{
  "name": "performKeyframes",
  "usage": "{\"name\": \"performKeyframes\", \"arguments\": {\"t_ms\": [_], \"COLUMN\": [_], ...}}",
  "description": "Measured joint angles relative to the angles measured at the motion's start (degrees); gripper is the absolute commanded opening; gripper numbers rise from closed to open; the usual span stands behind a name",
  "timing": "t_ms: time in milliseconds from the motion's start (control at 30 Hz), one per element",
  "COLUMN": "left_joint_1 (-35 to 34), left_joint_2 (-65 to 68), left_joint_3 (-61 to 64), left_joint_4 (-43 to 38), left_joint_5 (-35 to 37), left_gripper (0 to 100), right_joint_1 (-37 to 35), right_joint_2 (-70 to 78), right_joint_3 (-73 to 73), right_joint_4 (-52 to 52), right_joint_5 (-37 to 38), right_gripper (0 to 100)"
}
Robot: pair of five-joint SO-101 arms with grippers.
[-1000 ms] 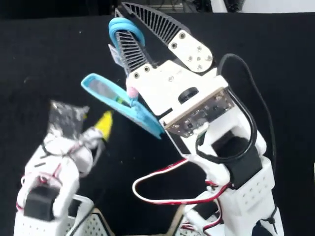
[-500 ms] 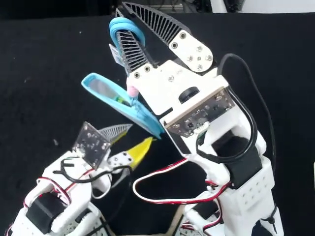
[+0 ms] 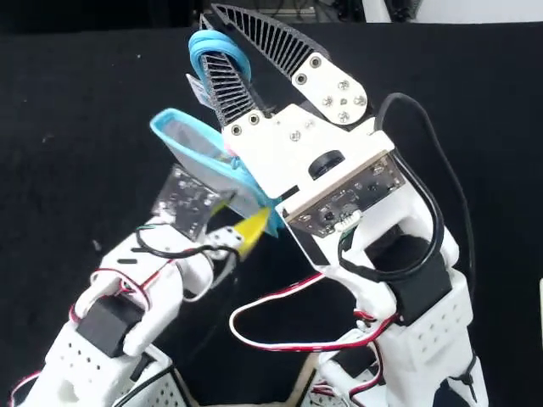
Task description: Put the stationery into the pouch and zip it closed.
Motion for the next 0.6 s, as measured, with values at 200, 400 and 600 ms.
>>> {"name": "performKeyframes", "arguments": {"t_ms": [200, 400, 600], "left_joint_1": [-6.24, -11.43, -13.45], "left_joint_2": [-0.88, -1.76, -1.76], "left_joint_3": [0.0, 0.0, 1.05], "left_joint_4": [0.0, 0.97, -0.79], "left_joint_5": [0.0, -4.4, -4.92], "left_gripper": [19, 19, 19], "right_joint_1": [0.7, 5.63, 6.77], "right_joint_2": [0.0, 0.0, 0.0], "right_joint_3": [0.0, 0.0, 0.0], "right_joint_4": [0.0, 0.0, 0.0], "right_joint_5": [0.0, 0.0, 0.0], "right_gripper": [1.1, 1.1, 1.1]}}
